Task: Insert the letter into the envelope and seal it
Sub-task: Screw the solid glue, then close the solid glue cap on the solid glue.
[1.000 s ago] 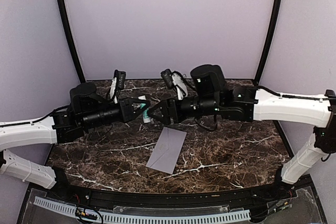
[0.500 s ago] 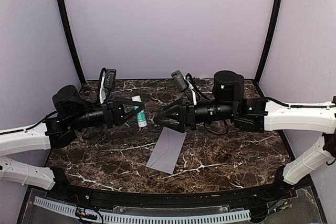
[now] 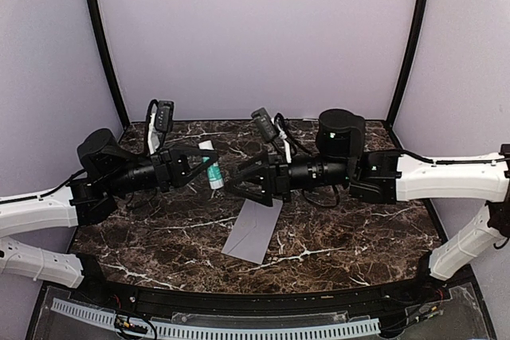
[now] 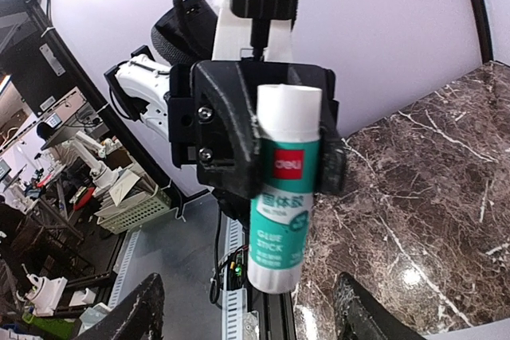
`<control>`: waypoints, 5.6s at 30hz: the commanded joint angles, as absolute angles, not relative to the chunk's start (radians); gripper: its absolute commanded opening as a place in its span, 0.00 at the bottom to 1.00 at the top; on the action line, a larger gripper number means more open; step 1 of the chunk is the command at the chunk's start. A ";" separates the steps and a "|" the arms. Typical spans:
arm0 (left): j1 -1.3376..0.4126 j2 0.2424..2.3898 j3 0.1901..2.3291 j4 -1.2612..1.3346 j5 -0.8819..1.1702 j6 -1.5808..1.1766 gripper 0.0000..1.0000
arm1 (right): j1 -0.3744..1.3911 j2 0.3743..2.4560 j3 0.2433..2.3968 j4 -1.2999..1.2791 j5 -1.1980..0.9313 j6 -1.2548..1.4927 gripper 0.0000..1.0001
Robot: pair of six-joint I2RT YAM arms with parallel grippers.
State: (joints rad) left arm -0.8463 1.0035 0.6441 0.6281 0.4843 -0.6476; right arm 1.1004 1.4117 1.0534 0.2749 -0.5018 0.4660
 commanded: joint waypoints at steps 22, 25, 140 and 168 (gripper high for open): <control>-0.843 1.020 0.625 0.722 0.515 -0.700 0.17 | 1.133 1.536 1.158 0.417 -0.527 0.492 0.20; -0.844 1.021 0.619 0.713 0.514 -0.703 0.37 | 1.133 1.536 1.161 0.417 -0.511 0.492 0.18; -0.567 1.226 0.985 -0.089 0.654 -0.093 0.04 | 0.328 2.308 1.883 -0.644 0.197 0.190 0.48; -0.567 1.230 0.983 -0.084 0.682 -0.087 0.04 | 0.327 2.288 1.862 -0.627 0.195 0.192 0.16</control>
State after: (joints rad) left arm -0.5713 1.2449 0.9863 -0.0853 0.6514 -0.0902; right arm 0.3309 2.3234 1.8713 -0.6510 0.2031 0.1925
